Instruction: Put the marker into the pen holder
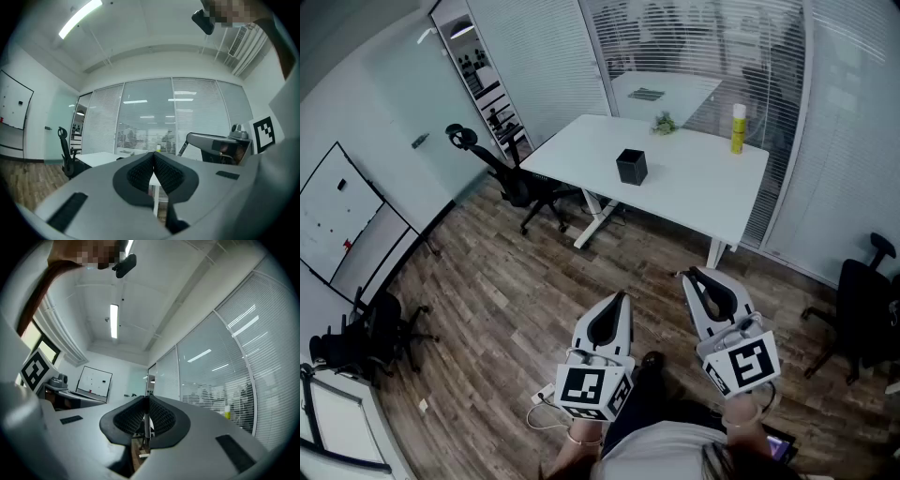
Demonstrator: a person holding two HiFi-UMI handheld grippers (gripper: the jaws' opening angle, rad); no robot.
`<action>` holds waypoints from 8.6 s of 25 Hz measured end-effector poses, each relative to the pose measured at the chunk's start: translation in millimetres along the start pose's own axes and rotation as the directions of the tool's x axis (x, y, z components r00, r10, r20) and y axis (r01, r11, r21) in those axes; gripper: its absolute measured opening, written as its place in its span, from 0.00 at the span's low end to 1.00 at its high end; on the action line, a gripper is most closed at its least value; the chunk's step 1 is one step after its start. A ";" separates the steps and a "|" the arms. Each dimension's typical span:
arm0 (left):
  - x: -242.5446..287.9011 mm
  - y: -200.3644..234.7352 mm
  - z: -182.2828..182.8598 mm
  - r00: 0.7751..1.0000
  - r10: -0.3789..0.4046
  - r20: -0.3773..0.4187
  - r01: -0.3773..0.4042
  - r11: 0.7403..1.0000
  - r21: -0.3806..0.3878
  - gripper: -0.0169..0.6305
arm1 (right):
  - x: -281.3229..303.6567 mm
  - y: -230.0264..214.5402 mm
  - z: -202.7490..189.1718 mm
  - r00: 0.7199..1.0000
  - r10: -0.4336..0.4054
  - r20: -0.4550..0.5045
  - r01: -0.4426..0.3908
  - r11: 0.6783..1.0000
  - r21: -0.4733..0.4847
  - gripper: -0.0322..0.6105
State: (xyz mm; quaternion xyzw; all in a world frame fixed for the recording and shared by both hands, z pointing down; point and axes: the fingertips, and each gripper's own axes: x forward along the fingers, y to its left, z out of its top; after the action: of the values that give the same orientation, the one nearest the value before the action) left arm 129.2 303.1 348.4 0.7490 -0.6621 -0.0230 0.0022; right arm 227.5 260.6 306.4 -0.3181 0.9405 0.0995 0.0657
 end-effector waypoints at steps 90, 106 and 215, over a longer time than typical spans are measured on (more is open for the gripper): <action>249.5 201.3 -9.0 0.989 -0.145 -0.003 0.144 0.984 -0.103 0.05 | 301.3 -93.6 -62.8 0.995 -0.095 -0.017 0.094 0.995 -0.027 0.14; 309.1 231.3 -14.1 0.989 -0.146 -0.025 0.143 0.985 -0.091 0.05 | 359.0 -134.6 -85.5 0.995 -0.100 -0.019 0.100 0.995 -0.007 0.14; 594.7 379.1 -46.5 0.938 -0.343 -0.060 0.324 0.923 -0.205 0.05 | 596.6 -250.0 -380.3 0.662 -0.016 -0.749 0.057 0.998 0.029 0.14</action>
State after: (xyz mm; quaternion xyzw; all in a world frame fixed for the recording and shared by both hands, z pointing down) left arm -172.4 -334.8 388.9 0.8472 -0.5188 -0.0515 0.1019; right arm -113.1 -370.1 528.1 -0.3480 0.8801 -0.0644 -0.3165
